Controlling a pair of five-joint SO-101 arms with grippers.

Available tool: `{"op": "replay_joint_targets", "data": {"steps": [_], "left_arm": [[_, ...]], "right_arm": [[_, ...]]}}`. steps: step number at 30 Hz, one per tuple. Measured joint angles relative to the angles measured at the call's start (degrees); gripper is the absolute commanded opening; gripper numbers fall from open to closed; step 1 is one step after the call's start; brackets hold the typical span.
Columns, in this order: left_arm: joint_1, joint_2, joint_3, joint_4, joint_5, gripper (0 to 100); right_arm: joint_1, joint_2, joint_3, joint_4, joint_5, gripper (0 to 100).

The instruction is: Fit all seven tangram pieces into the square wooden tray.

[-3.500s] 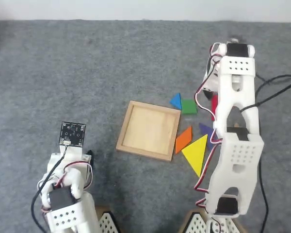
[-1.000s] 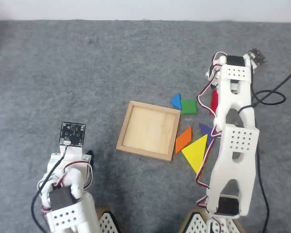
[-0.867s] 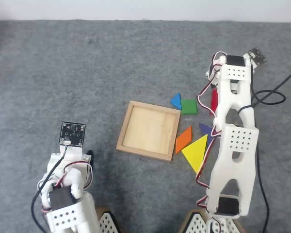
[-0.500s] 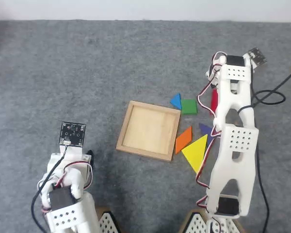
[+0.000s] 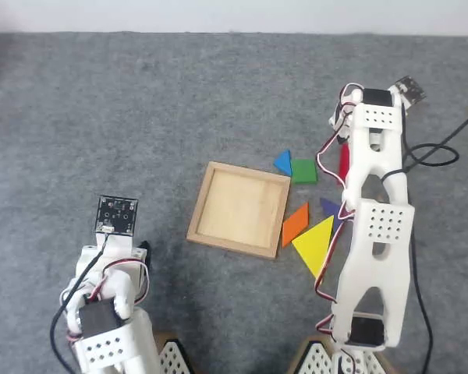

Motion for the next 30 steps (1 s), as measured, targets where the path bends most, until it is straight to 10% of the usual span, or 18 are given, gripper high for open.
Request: {"op": "replay_joint_targets", "data": {"steps": [8, 30], "left_arm": [[0.0, 0.0, 0.0, 0.0, 0.0, 21], [0.0, 0.0, 0.0, 0.0, 0.0, 21]], "right_arm": [[0.62, 0.18, 0.62, 0.35, 0.44, 12.3], [0.18, -5.27, 1.14, 8.62, 5.89, 11.1]]}}
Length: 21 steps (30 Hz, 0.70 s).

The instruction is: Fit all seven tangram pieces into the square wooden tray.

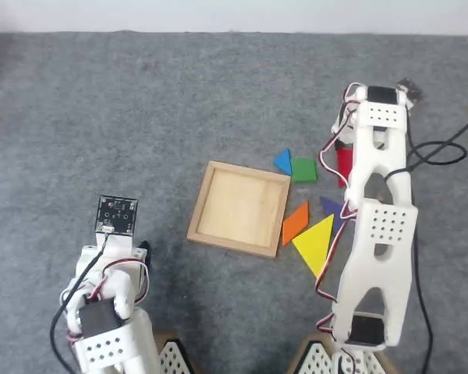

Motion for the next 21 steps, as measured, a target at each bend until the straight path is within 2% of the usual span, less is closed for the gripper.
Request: {"op": "replay_joint_targets", "data": {"steps": [12, 18, 21], "left_arm": [[0.0, 0.0, 0.0, 0.0, 0.0, 21], [0.0, 0.0, 0.0, 0.0, 0.0, 21], [0.0, 0.0, 0.0, 0.0, 0.0, 21]], "right_arm": [[-7.38, -10.11, 0.09, 11.34, 14.15, 11.5], [-7.47, -10.29, 0.09, 9.41, 15.03, 11.6], [-8.35, -10.29, 0.09, 6.51, 18.02, 11.3]]}}
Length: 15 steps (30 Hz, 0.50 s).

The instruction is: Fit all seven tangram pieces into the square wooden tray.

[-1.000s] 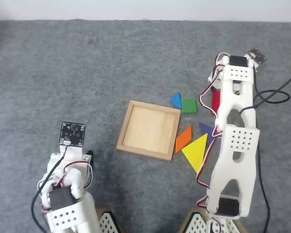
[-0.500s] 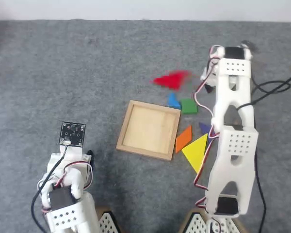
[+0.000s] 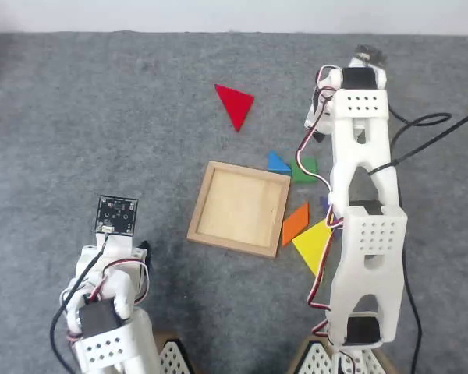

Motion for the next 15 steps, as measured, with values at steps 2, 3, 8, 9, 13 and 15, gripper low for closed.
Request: {"op": "replay_joint_targets", "data": {"steps": [2, 3, 8, 9, 13, 15], "left_arm": [[0.0, 0.0, 0.0, 0.0, 0.0, 21], [0.0, 0.0, 0.0, 0.0, 0.0, 21], [0.0, 0.0, 0.0, 0.0, 0.0, 21], [0.0, 0.0, 0.0, 0.0, 0.0, 21], [0.0, 0.0, 0.0, 0.0, 0.0, 21], [0.0, 0.0, 0.0, 0.0, 0.0, 21]], "right_arm": [[-0.79, 0.0, 0.0, -0.53, 2.99, 11.1], [-0.97, 0.0, 0.0, -0.53, 4.31, 11.0], [-0.79, -0.35, 0.0, 3.25, 12.57, 0.6], [-0.79, -0.97, 0.0, 4.84, 14.77, 0.9], [-0.88, -7.65, 4.48, 5.54, 22.15, 1.3], [-0.88, -13.45, 11.08, 5.54, 24.26, 2.7]]}}
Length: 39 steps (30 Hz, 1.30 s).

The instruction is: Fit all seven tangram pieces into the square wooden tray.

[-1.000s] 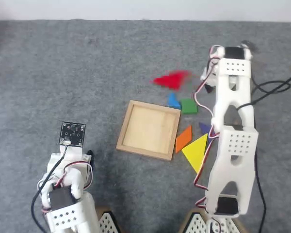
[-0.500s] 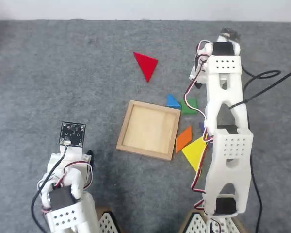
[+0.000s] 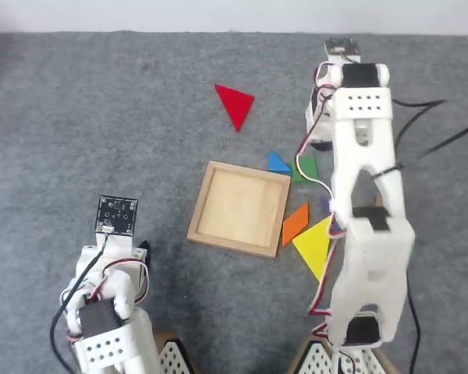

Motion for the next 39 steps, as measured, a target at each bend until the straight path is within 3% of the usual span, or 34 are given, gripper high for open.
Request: {"op": "replay_joint_targets", "data": {"steps": [5, 7, 13, 19, 29, 36, 39], "left_arm": [[0.0, 0.0, 0.0, 0.0, 0.0, 21], [0.0, 0.0, 0.0, 0.0, 0.0, 21], [0.0, 0.0, 0.0, 0.0, 0.0, 21], [0.0, 0.0, 0.0, 0.0, 0.0, 21], [0.0, 0.0, 0.0, 0.0, 0.0, 21], [0.0, 0.0, 0.0, 0.0, 0.0, 21], [0.0, 0.0, 0.0, 0.0, 0.0, 21]], "right_arm": [[-3.87, -20.13, 29.54, -1.49, 2.46, 4.0], [-4.57, -28.75, 43.52, -6.59, 2.55, 6.9], [-4.75, -44.22, 72.09, -20.92, 1.58, 28.7], [-8.97, -41.49, 77.89, -20.48, 1.41, 28.6], [-14.24, -27.16, 78.15, -33.41, 1.05, 21.5], [-13.01, -24.88, 76.13, -33.32, -0.53, 21.3], [-8.53, -24.79, 75.16, -33.58, 0.44, 21.3]]}}
